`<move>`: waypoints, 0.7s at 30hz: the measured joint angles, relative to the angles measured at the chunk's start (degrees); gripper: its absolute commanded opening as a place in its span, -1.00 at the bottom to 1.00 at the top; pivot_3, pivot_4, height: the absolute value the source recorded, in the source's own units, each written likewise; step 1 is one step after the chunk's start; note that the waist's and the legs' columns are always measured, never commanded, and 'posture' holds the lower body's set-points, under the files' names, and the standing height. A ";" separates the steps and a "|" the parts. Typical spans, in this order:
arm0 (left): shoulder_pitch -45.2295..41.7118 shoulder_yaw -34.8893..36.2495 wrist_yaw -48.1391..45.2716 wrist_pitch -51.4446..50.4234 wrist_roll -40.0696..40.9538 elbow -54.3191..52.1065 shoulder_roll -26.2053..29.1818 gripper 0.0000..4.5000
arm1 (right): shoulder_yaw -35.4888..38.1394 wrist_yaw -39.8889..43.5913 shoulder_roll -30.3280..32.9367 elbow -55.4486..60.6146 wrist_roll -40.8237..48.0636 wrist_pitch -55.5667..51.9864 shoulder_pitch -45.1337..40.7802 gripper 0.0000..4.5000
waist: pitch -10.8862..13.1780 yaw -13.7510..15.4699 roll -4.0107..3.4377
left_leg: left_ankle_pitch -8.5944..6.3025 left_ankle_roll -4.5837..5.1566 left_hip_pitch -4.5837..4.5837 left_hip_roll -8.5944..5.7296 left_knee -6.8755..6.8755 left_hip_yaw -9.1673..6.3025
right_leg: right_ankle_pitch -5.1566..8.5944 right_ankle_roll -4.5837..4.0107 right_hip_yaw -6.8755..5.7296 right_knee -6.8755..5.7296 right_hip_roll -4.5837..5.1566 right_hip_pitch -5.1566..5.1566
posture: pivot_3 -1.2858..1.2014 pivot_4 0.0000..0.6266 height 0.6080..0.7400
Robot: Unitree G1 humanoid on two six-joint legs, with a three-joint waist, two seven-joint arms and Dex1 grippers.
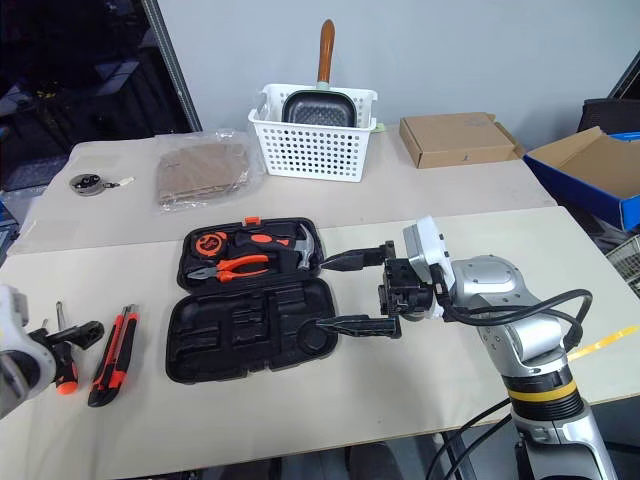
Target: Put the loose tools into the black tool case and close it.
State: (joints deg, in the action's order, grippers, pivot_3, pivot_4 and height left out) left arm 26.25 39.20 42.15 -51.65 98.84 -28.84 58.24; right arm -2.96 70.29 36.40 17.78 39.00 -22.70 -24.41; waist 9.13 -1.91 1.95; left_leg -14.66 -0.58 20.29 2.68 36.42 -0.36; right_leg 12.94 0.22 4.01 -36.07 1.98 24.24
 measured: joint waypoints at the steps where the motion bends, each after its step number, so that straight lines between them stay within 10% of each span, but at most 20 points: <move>1: 0.77 0.78 -1.73 -0.96 0.03 0.46 0.28 1.00 | -0.02 -0.08 -0.17 0.01 0.00 0.00 -0.01 0.96 | 0.01 0.06 -0.02 | 0.04 -0.07 0.00 0.00 0.00 0.00 | 0.01 0.01 0.01 0.00 0.00 0.01 | 0.03 -0.52 1.00; 18: -6.94 -3.57 -11.42 -6.13 -9.25 14.80 -0.17 1.00 | -0.34 -0.49 -0.92 0.25 -0.07 0.00 0.00 0.96 | 0.02 0.92 -0.03 | 0.11 -0.18 0.02 0.02 -0.03 0.00 | 0.00 0.02 0.03 0.03 -0.06 0.02 | 0.03 -0.52 1.00; 21: -8.14 -4.53 -13.33 -7.04 -11.63 16.42 -1.44 0.64 | -0.31 -0.64 -0.91 0.60 -0.08 0.00 0.11 1.00 | 0.02 0.80 -0.03 | 0.11 -0.18 0.02 0.03 -0.03 -0.01 | 0.00 0.01 0.03 0.02 -0.07 0.03 | 0.03 -0.52 1.00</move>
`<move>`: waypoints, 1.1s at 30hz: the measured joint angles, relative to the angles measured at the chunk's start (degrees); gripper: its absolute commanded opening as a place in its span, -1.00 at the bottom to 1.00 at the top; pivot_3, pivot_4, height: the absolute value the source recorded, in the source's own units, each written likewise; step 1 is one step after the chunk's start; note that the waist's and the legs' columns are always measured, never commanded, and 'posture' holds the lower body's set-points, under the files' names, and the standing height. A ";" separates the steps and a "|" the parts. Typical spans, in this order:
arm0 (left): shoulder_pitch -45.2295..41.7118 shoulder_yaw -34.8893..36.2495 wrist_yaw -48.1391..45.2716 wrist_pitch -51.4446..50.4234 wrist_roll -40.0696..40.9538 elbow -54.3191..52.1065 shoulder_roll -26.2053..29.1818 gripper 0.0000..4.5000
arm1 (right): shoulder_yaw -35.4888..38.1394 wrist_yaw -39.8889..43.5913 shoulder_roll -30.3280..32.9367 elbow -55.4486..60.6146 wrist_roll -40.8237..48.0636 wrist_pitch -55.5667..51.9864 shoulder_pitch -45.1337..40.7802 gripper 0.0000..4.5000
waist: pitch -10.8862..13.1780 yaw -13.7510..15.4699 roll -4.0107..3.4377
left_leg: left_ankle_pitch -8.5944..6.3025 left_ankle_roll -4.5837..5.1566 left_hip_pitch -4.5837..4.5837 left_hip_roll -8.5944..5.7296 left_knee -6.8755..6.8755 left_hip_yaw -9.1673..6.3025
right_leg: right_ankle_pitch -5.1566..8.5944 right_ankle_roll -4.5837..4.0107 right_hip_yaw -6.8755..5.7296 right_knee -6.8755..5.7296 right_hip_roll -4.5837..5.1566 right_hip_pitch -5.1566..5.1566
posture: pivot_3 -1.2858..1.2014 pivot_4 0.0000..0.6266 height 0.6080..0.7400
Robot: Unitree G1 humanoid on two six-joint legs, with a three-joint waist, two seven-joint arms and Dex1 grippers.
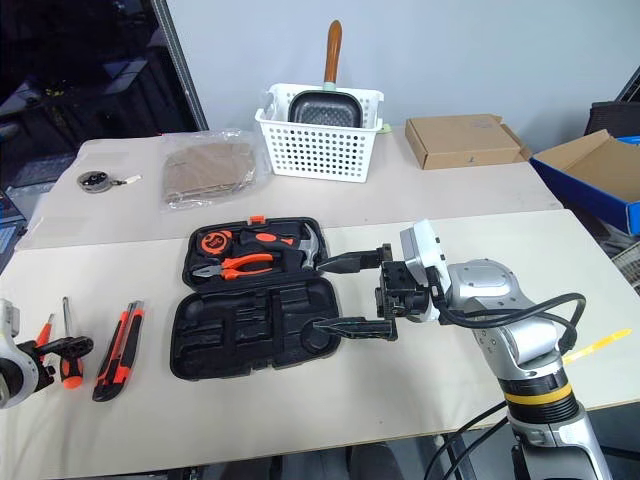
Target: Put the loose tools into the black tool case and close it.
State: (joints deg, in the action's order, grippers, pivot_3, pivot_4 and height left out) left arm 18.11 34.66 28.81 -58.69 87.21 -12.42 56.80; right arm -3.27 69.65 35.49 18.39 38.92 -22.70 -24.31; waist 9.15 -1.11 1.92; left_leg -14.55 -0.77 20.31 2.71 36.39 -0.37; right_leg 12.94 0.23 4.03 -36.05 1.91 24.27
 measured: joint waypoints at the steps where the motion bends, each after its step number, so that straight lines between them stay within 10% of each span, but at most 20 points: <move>1: 0.00 -0.12 -0.42 -0.27 -0.71 0.41 -0.24 0.49 | 0.01 -0.03 0.00 0.22 0.00 0.00 0.15 1.00 | 0.00 -0.04 0.01 | 0.00 0.00 0.00 0.02 0.00 0.00 | 0.00 0.00 0.00 0.00 -0.02 0.00 | 0.03 -0.52 1.00; 9: -1.03 1.17 -3.92 -0.34 -6.11 0.44 -4.08 -0.62 | 0.09 -1.47 -0.01 0.71 -0.54 0.02 0.68 1.00 | 0.00 0.18 -0.01 | 0.01 -0.01 -0.02 0.00 0.01 0.00 | 0.00 0.02 0.00 -0.02 0.01 -0.03 | 0.03 -0.52 1.00; 14: -0.20 8.56 -13.16 0.42 -4.23 -6.65 -6.21 -0.62 | 0.44 -3.89 -0.36 0.78 -2.22 1.31 2.46 1.00 | -0.01 0.24 0.23 | 0.00 -0.01 0.05 0.01 0.01 -0.03 | 0.00 0.01 -0.01 0.02 0.00 0.00 | 0.03 -0.52 1.00; 20: -1.59 12.65 -46.51 4.38 -9.73 -21.22 5.80 -0.62 | 2.47 -8.23 0.22 2.02 -4.59 1.41 5.77 1.00 | -0.02 0.36 -0.05 | 0.03 -0.05 0.02 -0.19 0.00 0.08 | 0.13 0.21 0.06 0.04 0.19 -0.03 | 0.03 -0.52 1.00; 25: -18.26 -21.03 -77.28 21.89 -37.90 -13.86 20.39 -0.62 | 7.59 -10.41 4.29 5.66 -4.18 0.80 12.81 1.00 | 0.11 0.44 -0.42 | 0.17 -0.29 0.05 -0.24 -0.06 0.04 | 0.47 0.31 0.09 0.05 0.15 -0.02 | 0.03 -0.52 1.00; 33: -53.85 -55.79 -99.60 37.91 -72.67 17.19 4.40 -0.62 | 15.11 -11.20 8.41 9.94 -2.21 -0.45 21.25 1.00 | 0.26 -0.54 -0.31 | -0.14 0.31 0.92 -0.05 0.50 -0.08 | 0.07 0.62 0.29 0.20 -0.25 0.08 | 0.03 -0.52 1.00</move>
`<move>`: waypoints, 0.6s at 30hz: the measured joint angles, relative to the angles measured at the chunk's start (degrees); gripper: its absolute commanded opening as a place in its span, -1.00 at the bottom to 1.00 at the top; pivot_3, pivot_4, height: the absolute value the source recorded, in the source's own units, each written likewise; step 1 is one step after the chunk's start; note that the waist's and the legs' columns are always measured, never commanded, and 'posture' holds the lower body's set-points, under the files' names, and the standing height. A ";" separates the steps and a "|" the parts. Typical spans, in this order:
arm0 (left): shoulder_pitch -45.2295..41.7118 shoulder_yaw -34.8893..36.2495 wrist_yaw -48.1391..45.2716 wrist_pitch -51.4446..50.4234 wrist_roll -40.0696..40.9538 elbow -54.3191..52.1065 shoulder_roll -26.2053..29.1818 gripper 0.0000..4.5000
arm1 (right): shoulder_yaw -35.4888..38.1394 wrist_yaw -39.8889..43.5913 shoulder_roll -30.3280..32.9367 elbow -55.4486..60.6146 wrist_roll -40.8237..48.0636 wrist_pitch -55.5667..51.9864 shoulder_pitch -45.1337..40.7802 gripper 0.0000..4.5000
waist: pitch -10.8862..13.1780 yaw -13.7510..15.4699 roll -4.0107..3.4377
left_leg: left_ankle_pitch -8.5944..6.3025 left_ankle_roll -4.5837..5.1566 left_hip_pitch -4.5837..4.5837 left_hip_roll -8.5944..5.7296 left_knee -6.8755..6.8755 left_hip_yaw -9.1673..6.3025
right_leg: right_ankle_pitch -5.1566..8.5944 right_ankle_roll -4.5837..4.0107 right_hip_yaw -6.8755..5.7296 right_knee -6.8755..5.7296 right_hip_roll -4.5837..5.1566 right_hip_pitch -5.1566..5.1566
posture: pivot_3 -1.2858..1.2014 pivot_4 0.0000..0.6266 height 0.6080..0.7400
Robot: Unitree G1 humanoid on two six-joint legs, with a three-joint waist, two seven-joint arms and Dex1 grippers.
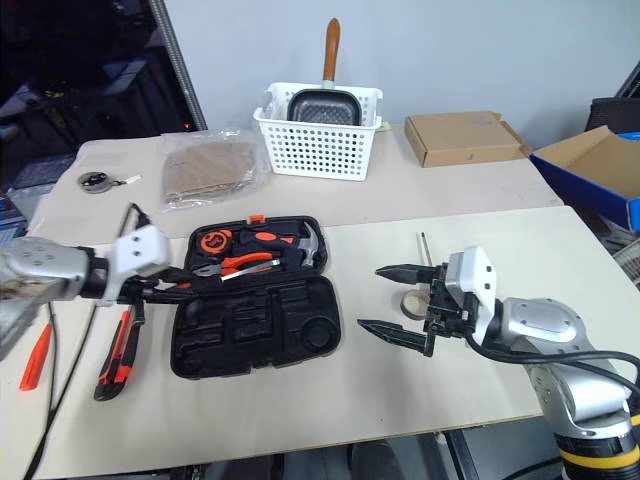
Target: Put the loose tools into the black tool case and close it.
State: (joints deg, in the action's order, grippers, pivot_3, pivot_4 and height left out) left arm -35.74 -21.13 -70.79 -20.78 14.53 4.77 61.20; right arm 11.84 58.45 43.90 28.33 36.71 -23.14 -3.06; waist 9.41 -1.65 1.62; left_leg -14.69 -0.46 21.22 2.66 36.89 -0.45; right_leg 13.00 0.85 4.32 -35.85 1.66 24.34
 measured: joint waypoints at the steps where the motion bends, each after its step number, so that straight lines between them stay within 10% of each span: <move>1: -1.59 -0.82 -1.54 0.96 -1.62 2.30 -1.29 -0.62 | 0.35 -0.04 0.27 -0.01 -0.04 0.00 0.60 1.00 | 0.01 -0.04 0.01 | -0.07 0.12 -0.01 -0.02 0.08 -0.02 | -0.08 -0.18 0.01 -0.09 0.00 0.00 | 0.03 -0.52 1.00; 18: -1.22 1.38 -7.24 -10.90 -6.53 -3.38 -4.14 -0.62 | 2.53 0.29 0.51 -0.11 -0.51 0.56 2.09 1.00 | -0.03 -0.10 -0.06 | -0.25 0.44 -0.12 -0.01 0.22 -0.05 | 0.21 0.17 0.05 -0.28 -0.04 -0.07 | 0.03 -0.52 1.00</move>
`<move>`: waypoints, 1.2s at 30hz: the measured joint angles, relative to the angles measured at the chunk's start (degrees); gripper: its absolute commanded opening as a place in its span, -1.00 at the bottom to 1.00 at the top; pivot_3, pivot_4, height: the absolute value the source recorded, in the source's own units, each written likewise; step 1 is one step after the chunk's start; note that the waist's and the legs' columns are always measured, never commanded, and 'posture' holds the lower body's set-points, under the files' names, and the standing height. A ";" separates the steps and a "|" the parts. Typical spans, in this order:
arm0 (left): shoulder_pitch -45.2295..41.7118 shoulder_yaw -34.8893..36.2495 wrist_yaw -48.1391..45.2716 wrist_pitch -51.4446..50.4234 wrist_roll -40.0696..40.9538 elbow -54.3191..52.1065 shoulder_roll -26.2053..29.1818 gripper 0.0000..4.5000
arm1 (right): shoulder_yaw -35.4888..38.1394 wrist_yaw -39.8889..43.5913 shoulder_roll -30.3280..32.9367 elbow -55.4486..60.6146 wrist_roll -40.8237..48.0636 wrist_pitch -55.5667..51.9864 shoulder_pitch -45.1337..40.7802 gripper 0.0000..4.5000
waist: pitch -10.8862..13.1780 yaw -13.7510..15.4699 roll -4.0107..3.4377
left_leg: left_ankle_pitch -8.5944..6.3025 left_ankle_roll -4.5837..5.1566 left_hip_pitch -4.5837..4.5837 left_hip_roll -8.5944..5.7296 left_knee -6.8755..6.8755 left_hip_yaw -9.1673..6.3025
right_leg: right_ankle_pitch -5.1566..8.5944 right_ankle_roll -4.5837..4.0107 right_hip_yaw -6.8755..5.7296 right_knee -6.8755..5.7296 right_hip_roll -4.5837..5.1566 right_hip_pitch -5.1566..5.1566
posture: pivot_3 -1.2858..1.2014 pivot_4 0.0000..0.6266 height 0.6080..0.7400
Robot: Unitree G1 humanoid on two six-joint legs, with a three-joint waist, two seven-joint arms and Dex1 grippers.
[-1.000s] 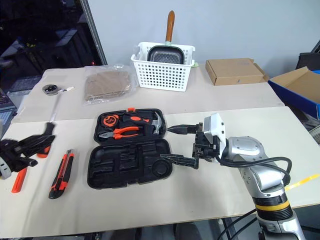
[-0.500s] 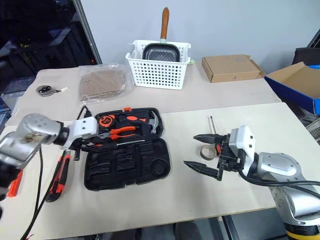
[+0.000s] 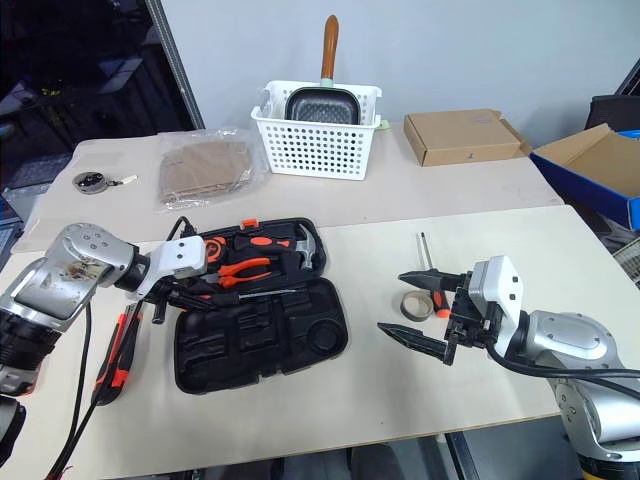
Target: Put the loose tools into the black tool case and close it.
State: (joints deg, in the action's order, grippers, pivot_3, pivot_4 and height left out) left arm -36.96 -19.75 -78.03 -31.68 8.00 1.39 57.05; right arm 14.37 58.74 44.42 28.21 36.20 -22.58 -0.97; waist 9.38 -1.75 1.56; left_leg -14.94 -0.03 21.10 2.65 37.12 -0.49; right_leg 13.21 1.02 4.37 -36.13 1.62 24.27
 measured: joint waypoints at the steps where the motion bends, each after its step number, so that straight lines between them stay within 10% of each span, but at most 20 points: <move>1: 0.15 0.21 -0.02 -1.40 0.20 -0.69 0.00 -0.62 | -0.03 0.21 0.00 -0.13 0.02 0.13 -0.32 1.00 | 0.00 -0.07 0.00 | 0.00 0.00 0.01 0.00 0.01 0.00 | 0.00 0.00 0.00 -0.01 0.00 0.00 | 0.03 -0.52 1.00; 18: 6.81 6.47 3.54 -23.29 10.47 -16.86 2.22 -0.62 | -1.83 2.45 -0.08 -1.92 -0.02 1.14 -2.82 1.00 | 0.01 -0.64 0.01 | 0.01 0.00 -0.03 0.02 0.18 -0.10 | -0.01 -0.01 -0.02 -0.17 -0.04 -0.02 | 0.03 -0.52 1.00; 36: 6.09 0.10 8.34 -11.40 3.36 -7.60 1.14 -0.62 | -1.86 2.43 -0.07 -1.62 0.01 1.14 -2.74 1.00 | 0.00 -0.56 -0.01 | 0.06 0.07 -0.08 0.01 0.31 -0.17 | -0.06 -0.09 -0.01 -0.32 -0.10 -0.12 | 0.03 -0.52 1.00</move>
State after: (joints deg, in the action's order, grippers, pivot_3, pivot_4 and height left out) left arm -30.88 -19.65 -69.68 -43.08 11.36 -6.21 58.19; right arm 12.51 61.18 44.35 26.60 36.21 -21.44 -3.71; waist 9.38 -2.30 1.55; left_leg -14.89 0.04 21.02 2.66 37.43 -0.66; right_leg 13.15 0.93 4.36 -36.46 1.52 24.15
